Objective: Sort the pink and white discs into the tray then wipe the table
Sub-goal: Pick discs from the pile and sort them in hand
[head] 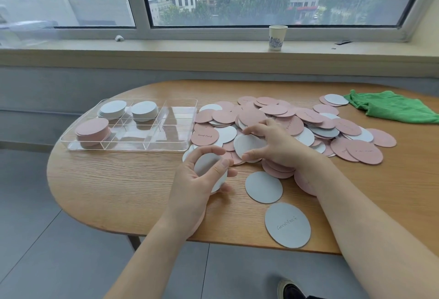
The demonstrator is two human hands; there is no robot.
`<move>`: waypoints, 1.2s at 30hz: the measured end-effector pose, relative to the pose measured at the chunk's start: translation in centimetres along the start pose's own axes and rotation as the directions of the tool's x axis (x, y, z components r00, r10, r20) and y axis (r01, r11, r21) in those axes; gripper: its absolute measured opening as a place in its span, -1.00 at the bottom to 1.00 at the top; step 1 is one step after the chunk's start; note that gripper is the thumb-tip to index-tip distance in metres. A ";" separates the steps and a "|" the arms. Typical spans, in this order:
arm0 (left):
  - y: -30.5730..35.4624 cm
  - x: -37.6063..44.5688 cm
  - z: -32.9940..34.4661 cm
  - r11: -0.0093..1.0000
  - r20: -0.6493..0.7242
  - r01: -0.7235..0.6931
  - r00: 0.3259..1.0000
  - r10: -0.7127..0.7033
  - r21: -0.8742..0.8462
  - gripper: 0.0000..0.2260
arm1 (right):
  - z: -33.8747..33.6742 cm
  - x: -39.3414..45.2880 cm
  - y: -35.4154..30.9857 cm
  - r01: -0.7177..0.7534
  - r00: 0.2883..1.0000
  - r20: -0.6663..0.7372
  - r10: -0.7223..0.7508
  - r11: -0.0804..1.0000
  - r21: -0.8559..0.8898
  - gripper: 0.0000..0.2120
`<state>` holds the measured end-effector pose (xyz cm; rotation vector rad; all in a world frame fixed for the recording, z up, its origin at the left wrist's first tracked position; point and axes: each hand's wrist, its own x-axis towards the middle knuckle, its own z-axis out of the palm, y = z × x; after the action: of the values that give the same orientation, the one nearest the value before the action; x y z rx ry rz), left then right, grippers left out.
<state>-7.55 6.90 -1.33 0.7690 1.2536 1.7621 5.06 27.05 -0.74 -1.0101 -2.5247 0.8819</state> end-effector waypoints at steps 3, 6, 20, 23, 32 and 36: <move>-0.1 0.0 -0.1 1.000 0.000 -0.008 1.000 0.008 0.009 -0.70 | 0.2 -0.6 -0.2 0.039 0.996 -0.078 -0.035 0.998 0.053 -0.37; -0.1 0.1 -0.1 1.000 0.001 -0.009 1.000 0.009 0.001 -0.72 | 0.3 -1.2 -0.5 0.100 0.982 -0.174 -0.067 0.977 0.189 -0.55; -0.4 0.3 -0.5 0.998 0.022 -0.055 0.998 0.055 0.012 -0.60 | 3.0 -5.3 -5.4 0.254 0.967 -0.173 -0.186 0.671 0.696 -0.86; -0.4 0.3 -0.2 0.998 0.069 -0.064 0.995 0.065 -0.025 -0.68 | 3.4 -5.8 -5.5 0.226 0.974 -0.174 -0.145 0.668 0.709 -0.86; 0.2 -0.2 0.3 0.997 0.107 0.019 0.994 -0.012 -0.070 -0.74 | -0.5 -8.2 -1.2 0.099 0.923 -0.383 0.029 0.945 0.310 -0.89; -0.1 -0.6 2.1 0.995 0.121 0.028 0.993 -0.016 -0.096 -0.81 | -3.2 -8.8 2.5 -0.071 0.862 -0.499 0.091 0.996 0.059 -0.83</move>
<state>-5.44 7.37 -0.80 0.7894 1.0849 1.7195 14.16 23.76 -0.16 -1.1642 -2.0302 0.5854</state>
